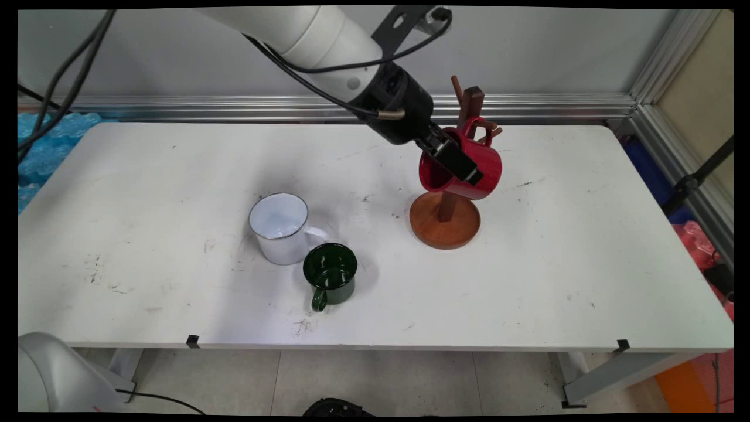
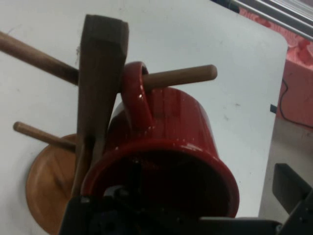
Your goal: Pick up the red mug from the rack
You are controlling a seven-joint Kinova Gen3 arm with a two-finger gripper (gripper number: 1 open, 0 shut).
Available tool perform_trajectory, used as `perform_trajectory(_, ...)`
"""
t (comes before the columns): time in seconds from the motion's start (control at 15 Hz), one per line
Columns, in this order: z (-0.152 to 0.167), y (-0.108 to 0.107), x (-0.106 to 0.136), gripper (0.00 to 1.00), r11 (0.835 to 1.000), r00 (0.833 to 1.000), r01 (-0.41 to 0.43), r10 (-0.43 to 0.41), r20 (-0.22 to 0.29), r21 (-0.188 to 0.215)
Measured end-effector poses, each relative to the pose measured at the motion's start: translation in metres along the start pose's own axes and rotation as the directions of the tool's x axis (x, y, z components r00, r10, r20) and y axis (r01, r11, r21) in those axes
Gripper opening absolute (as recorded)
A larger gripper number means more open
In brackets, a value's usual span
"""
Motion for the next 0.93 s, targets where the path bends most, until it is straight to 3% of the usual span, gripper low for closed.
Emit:
perform_trajectory(0.73,0.014,0.000,-0.006,1.00,1.000,0.999,0.020,-0.021,-0.029,-0.024)
perform_trajectory(0.8,0.015,0.000,-0.006,0.00,0.999,0.999,0.021,-0.022,-0.032,-0.024)
perform_trajectory(0.93,0.015,-0.001,-0.007,0.00,0.999,0.999,0.023,-0.023,-0.035,-0.023)
